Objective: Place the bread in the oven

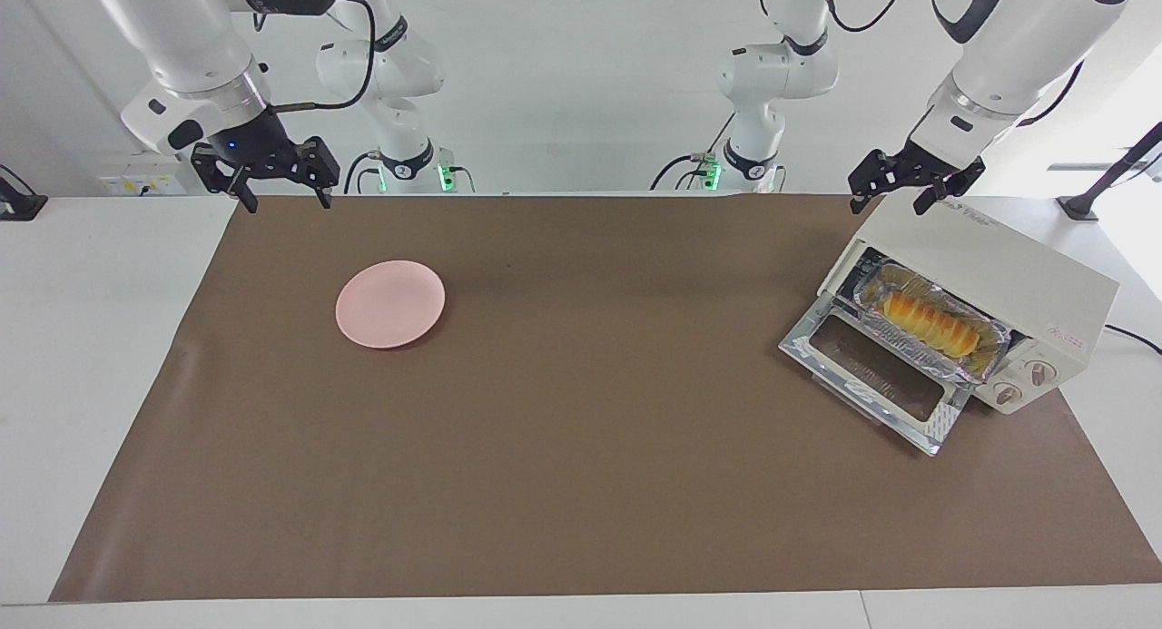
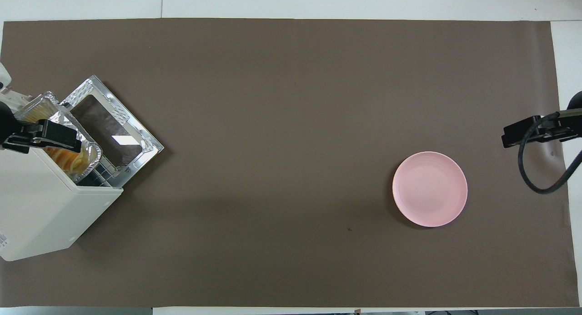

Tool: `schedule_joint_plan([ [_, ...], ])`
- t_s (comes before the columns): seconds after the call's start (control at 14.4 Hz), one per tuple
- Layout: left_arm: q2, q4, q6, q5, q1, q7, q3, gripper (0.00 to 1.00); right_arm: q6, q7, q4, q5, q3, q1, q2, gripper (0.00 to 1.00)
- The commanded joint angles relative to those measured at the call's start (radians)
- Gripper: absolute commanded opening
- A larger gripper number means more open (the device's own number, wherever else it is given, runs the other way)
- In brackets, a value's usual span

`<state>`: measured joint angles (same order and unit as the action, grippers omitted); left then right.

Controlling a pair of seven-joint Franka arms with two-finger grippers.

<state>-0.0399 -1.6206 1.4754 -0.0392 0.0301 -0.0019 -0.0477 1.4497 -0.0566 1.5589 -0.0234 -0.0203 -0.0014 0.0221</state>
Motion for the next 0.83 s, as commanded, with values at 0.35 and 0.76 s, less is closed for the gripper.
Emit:
schedule_joint_plan([
  [0.35,-0.026,-0.024,0.051,0.018,-0.001,-0.078,-0.018,1.00,0.000,-0.015,0.024,0.003,-0.012,-0.017,0.021,1.00],
  [0.76,-0.021,-0.010,0.068,0.016,-0.001,-0.067,-0.020,1.00,0.000,-0.015,0.024,0.003,-0.012,-0.017,0.021,1.00],
])
